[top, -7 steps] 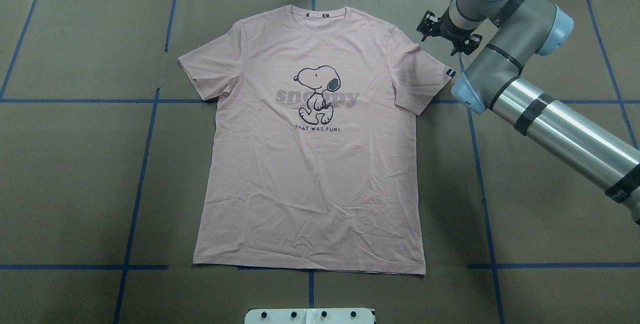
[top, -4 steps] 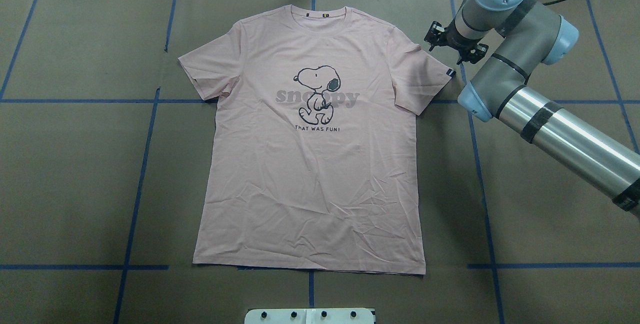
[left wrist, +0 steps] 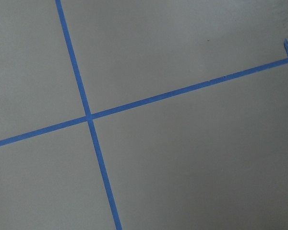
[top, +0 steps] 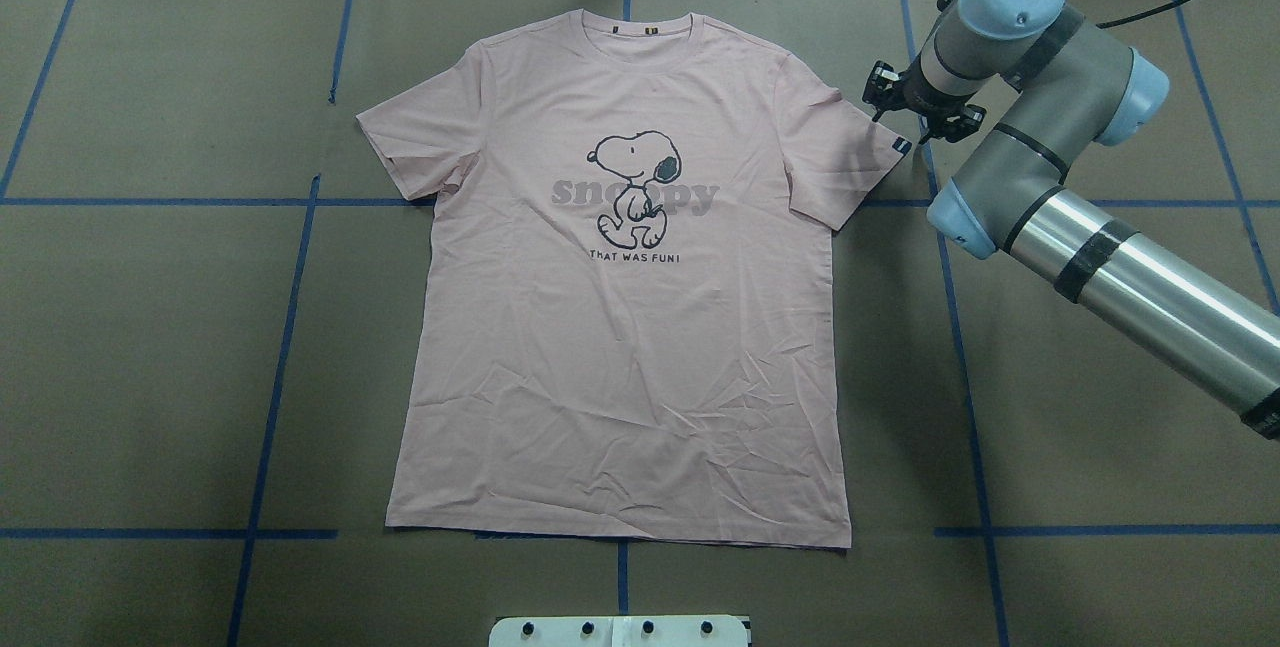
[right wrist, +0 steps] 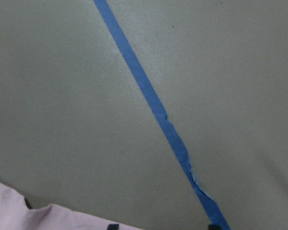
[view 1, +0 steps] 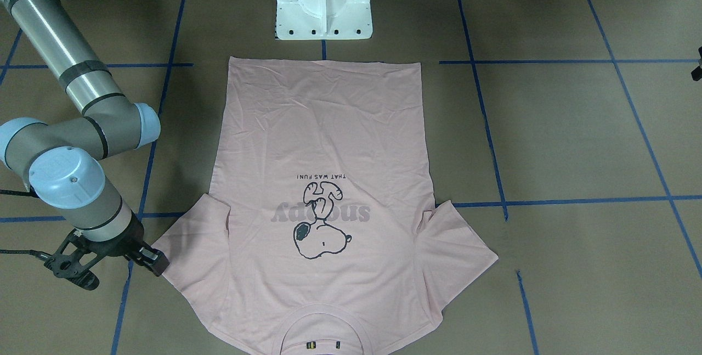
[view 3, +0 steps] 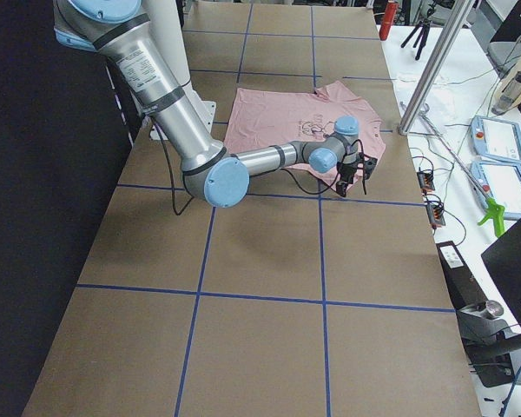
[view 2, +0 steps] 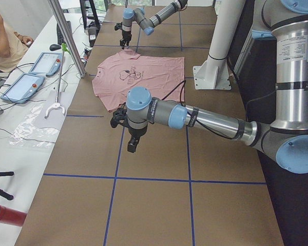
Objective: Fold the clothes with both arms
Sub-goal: 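Move the right gripper down to the sleeve nearest it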
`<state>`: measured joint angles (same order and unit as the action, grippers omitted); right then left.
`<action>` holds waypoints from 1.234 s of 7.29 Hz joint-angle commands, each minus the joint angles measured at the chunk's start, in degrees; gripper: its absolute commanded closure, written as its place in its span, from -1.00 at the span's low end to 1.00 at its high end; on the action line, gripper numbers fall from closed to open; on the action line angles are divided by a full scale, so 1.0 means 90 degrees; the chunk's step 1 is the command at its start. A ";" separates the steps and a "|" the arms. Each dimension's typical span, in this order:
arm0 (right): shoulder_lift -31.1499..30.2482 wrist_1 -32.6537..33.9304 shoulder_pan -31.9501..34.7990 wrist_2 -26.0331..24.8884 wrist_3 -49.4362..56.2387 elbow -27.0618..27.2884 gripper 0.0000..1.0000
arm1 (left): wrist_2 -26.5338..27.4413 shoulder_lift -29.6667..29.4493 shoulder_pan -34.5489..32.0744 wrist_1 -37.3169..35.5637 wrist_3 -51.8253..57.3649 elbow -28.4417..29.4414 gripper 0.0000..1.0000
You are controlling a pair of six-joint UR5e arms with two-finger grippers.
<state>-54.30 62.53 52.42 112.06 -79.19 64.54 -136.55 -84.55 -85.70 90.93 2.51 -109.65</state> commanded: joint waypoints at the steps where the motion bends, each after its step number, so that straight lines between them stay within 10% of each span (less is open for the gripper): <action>1: -0.0128 0.0035 -0.0043 -0.0009 0.0000 0.0133 -0.06 | -0.0003 0.0000 0.0000 0.0024 -0.0123 -0.0044 -1.00; 4: -0.0138 0.0044 -0.0073 -0.0029 0.0000 0.0143 -0.06 | -0.0003 0.0010 0.0000 0.0024 -0.0142 -0.0044 -1.00; 6: -0.0196 0.0035 -0.0092 -0.0029 0.0009 0.0143 1.00 | -0.0003 0.0029 0.0000 0.0024 -0.0152 -0.0053 -1.00; 9: -0.0129 0.0161 -0.0102 0.0030 0.0000 0.0299 1.00 | -0.0295 0.0029 0.0000 0.0014 -0.0162 -0.0044 -1.00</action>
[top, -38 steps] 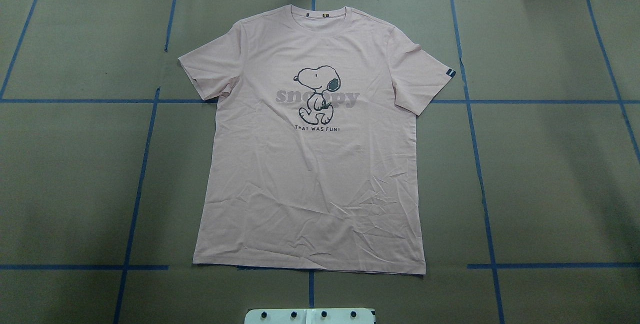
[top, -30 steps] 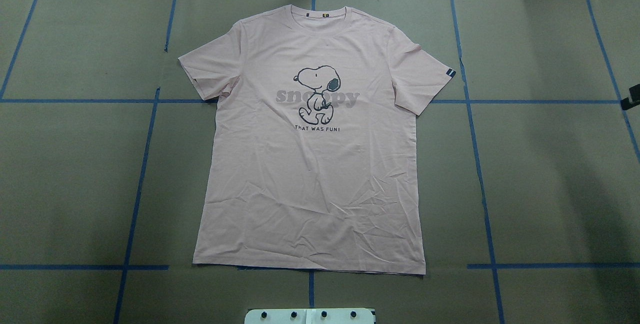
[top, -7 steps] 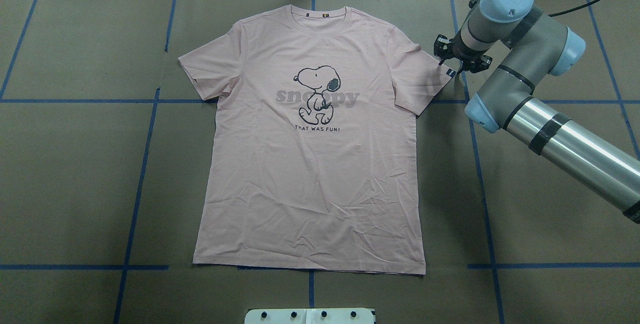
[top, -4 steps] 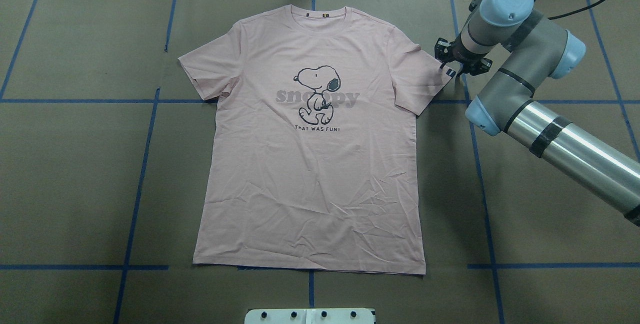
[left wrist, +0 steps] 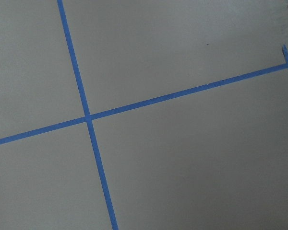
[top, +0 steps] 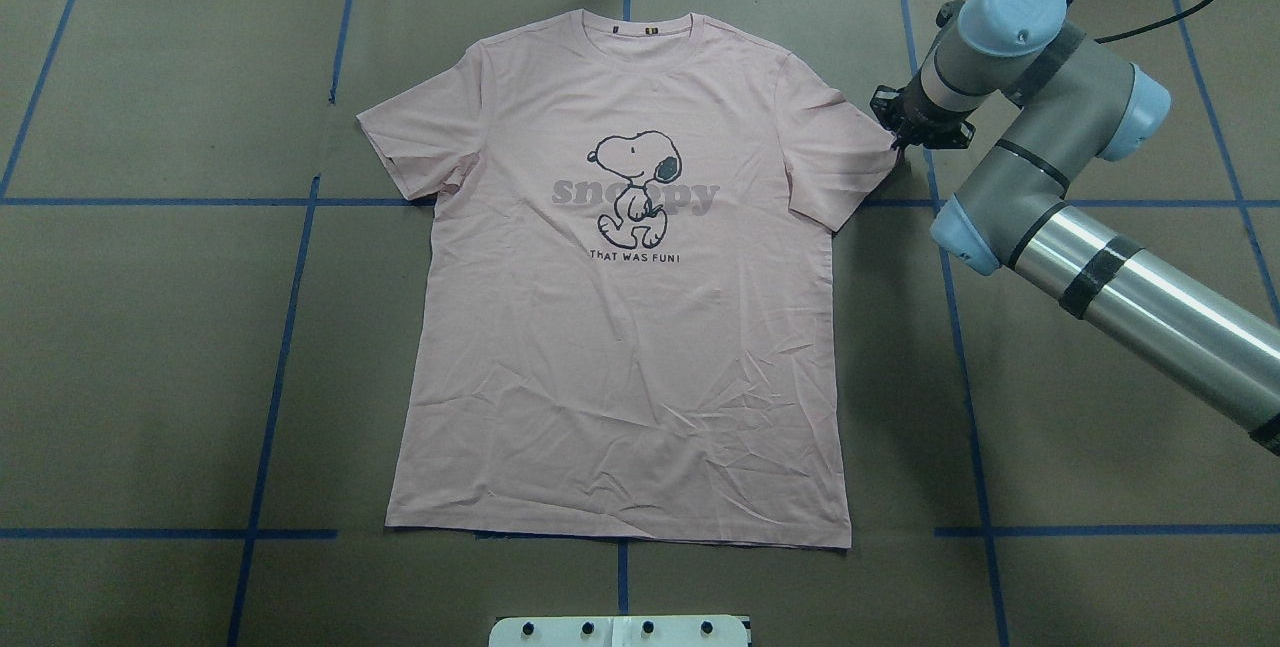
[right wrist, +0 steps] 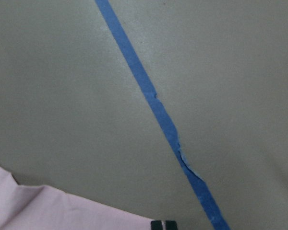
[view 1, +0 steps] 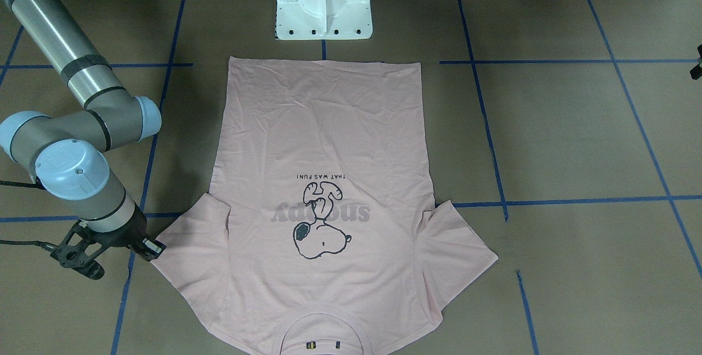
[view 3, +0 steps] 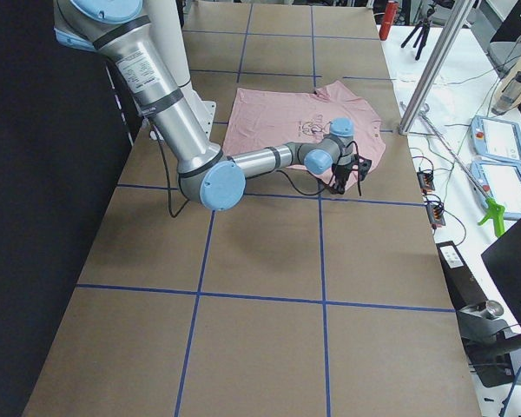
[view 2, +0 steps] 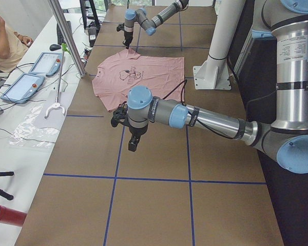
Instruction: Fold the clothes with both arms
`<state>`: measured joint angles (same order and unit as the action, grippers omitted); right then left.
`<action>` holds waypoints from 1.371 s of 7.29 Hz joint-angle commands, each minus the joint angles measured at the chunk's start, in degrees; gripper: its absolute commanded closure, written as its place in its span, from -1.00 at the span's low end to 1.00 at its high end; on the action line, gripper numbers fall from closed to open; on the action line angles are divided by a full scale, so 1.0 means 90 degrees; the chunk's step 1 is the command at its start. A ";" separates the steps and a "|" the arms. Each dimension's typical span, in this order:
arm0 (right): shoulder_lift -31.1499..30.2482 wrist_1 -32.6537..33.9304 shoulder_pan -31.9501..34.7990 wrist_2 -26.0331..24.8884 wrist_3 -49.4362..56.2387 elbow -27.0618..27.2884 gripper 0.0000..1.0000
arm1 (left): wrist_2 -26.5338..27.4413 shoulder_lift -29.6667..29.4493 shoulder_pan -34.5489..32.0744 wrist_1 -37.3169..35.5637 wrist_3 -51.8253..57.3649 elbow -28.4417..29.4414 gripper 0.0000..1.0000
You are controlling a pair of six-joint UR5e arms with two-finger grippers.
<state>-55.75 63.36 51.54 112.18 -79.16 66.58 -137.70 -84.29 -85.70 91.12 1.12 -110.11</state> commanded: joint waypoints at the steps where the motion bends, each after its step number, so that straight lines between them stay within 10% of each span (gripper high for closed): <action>1: 0.0148 0.0359 -0.0024 0.0016 -0.0003 0.0305 1.00 | -0.0179 0.0001 0.0000 0.0002 -0.0007 0.0008 -1.00; 7: 0.1594 0.0743 -0.0560 -0.0685 -0.0911 -0.0434 1.00 | -0.0179 0.0001 0.0000 0.0002 0.0002 -0.0041 -1.00; 8: 0.1652 0.0753 -0.0667 -0.0909 -0.0911 -0.0492 -0.39 | -0.0179 -0.0019 0.0000 0.0002 0.0002 -0.0041 -1.00; 9: 0.1730 0.0753 -0.0717 -0.0950 -0.0873 -0.0561 -0.99 | -0.0198 -0.0087 0.0010 0.0012 0.0002 -0.0051 -1.00; 10: 0.1721 0.0753 -0.0717 -0.0941 -0.0834 -0.0561 -1.00 | -0.0431 -0.0174 0.0010 0.0118 0.0012 0.0017 -1.00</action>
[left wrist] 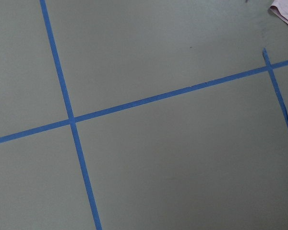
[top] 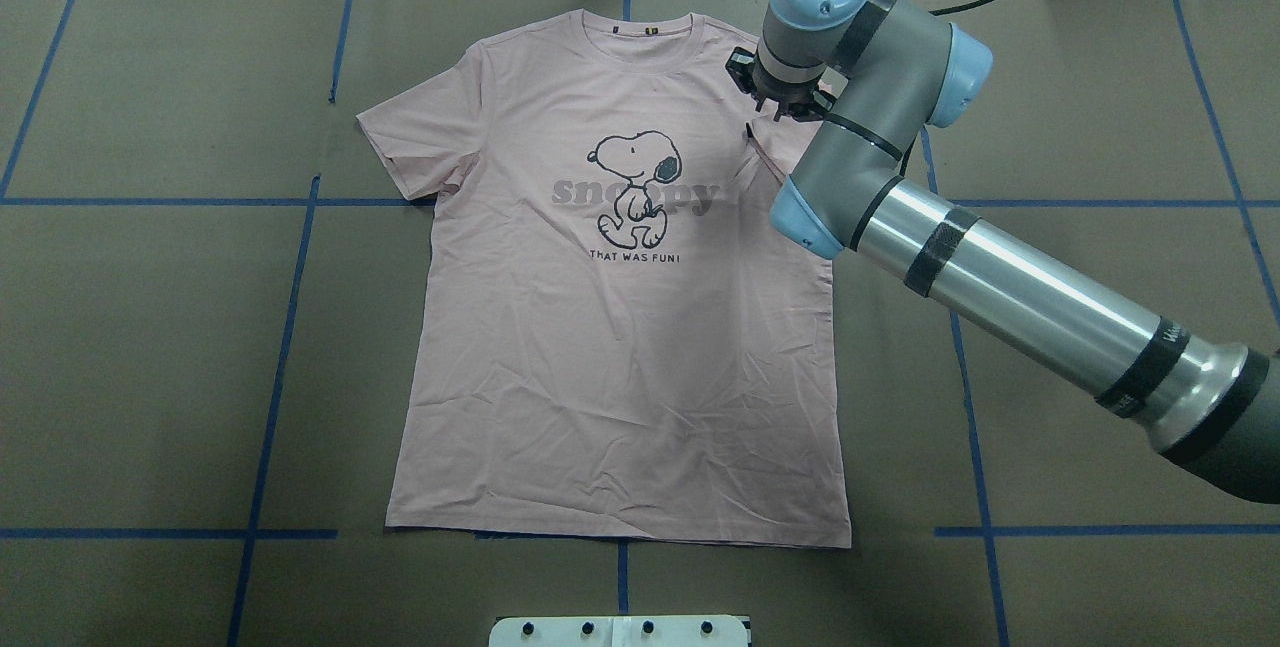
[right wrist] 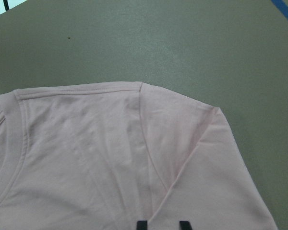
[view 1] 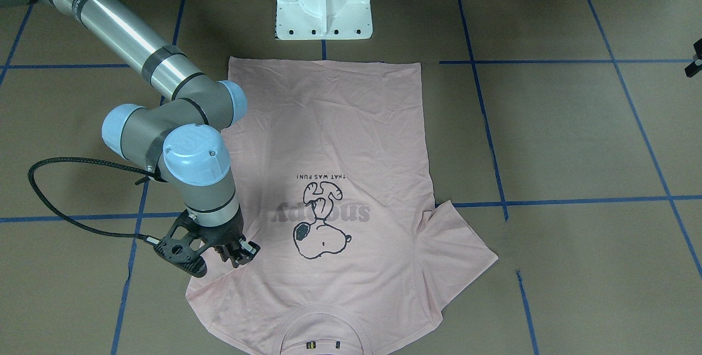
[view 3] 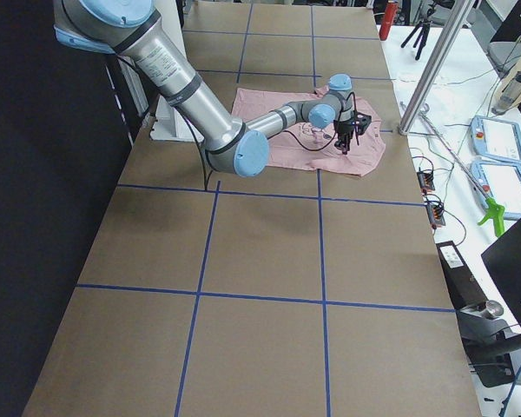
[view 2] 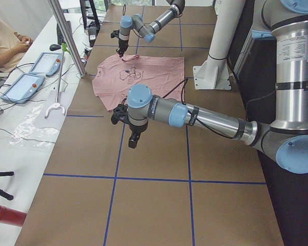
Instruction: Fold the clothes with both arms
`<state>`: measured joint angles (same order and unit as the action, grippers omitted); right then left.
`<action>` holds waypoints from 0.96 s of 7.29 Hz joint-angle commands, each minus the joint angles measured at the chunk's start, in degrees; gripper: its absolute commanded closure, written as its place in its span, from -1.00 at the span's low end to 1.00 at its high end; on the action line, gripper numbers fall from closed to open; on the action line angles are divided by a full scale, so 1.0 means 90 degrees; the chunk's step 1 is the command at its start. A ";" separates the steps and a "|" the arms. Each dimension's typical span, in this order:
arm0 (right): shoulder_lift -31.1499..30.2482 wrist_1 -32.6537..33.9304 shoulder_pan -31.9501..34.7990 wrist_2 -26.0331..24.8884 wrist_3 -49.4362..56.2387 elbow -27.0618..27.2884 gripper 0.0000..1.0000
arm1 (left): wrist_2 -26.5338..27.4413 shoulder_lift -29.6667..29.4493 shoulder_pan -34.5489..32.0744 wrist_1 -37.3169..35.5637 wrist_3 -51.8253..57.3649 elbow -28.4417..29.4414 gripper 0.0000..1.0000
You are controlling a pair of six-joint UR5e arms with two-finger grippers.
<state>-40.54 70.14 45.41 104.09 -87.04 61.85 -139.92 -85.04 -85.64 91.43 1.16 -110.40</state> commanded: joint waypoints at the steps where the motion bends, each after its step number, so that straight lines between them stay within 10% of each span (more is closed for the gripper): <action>1: 0.0032 0.0000 0.0042 -0.0023 0.0120 0.0051 -1.00 | -0.0321 -0.0189 0.0033 0.0752 -0.0234 0.0204 -1.00; 4: -0.0959 -0.0029 0.0616 0.0958 0.0159 0.1364 -1.00 | -0.0225 -0.1970 0.1735 0.1608 -0.3102 0.1421 -1.00; 7: -0.2454 -0.0039 0.1709 0.2511 0.0627 0.2969 -1.00 | 0.1362 -0.3652 0.3066 0.1812 -0.5213 0.2818 -0.95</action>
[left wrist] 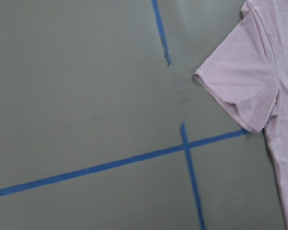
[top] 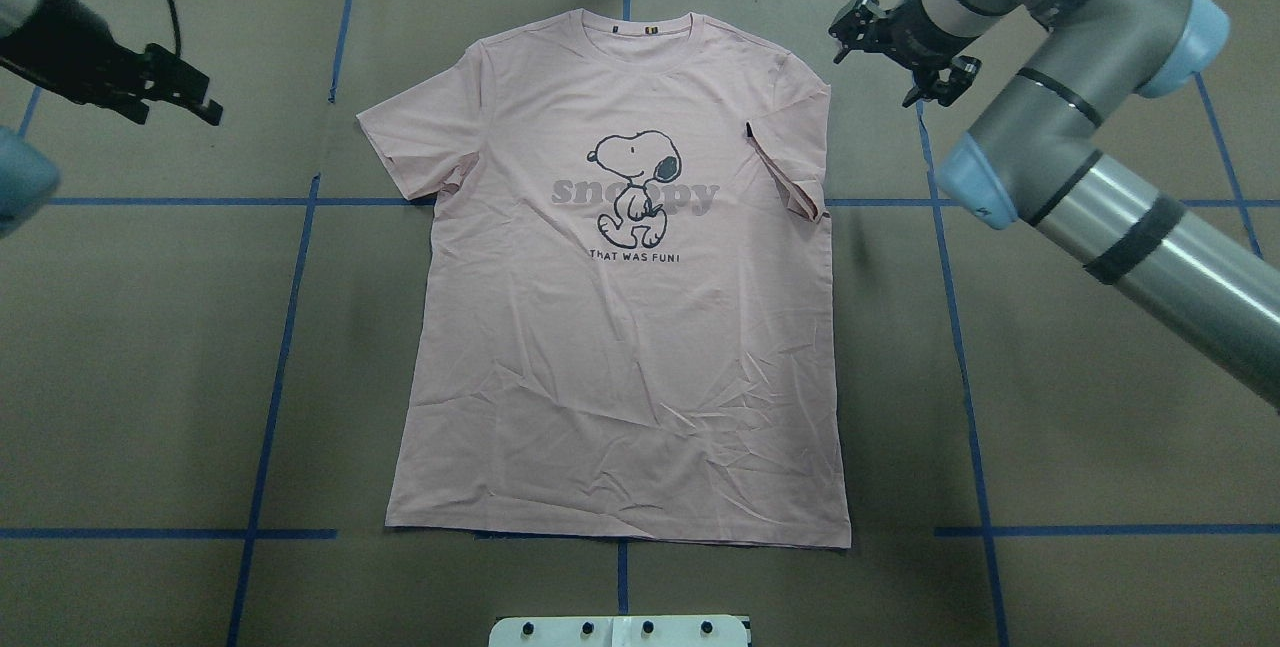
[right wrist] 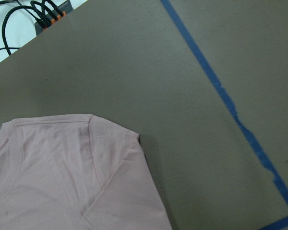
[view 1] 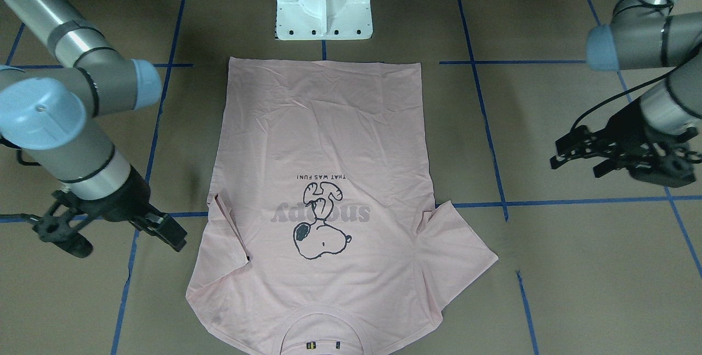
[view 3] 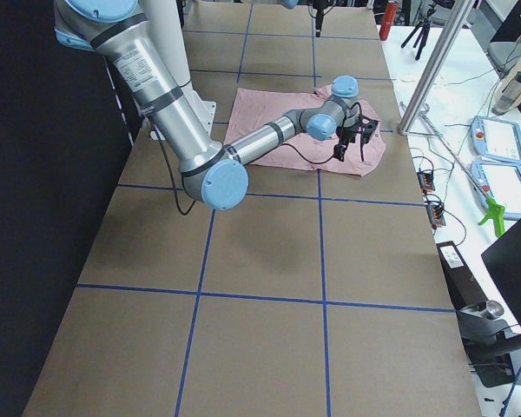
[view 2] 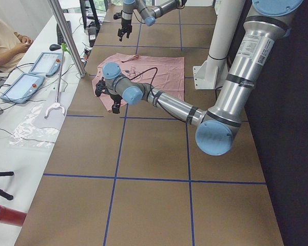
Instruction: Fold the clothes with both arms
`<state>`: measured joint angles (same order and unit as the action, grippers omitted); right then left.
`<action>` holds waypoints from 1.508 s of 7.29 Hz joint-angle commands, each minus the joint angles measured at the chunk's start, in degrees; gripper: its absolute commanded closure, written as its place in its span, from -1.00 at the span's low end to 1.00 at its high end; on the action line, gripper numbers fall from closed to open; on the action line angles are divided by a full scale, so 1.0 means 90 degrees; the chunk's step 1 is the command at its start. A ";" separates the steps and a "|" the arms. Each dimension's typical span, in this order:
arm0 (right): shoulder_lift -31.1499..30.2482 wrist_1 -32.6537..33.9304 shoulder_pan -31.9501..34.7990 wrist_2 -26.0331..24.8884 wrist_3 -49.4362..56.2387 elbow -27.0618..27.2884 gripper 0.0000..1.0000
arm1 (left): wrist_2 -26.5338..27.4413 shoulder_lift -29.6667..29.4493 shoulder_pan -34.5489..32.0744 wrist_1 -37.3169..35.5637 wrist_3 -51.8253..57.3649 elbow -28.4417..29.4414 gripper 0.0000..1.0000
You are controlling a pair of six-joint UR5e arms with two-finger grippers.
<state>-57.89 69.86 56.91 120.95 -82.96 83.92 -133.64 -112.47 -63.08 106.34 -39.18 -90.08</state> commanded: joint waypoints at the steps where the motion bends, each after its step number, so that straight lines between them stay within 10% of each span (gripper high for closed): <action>1: -0.0859 -0.0009 0.0618 0.0846 0.0242 0.0838 -1.00 | 0.0708 -0.0918 0.0602 0.0853 -0.0773 0.1397 -0.93; 3: -0.1271 0.0001 0.0659 0.0877 0.0233 0.1308 -1.00 | 0.1182 -0.1379 0.0903 0.2242 -0.1366 0.2739 -0.68; 11: -0.1263 -0.0009 0.0620 0.0760 0.0233 0.1222 -1.00 | 0.1987 -0.1966 0.1110 0.2862 -0.1398 0.3856 0.12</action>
<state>-69.49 69.79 62.56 127.77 -80.87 95.06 -116.25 -129.93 -53.15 131.82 -51.77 -56.03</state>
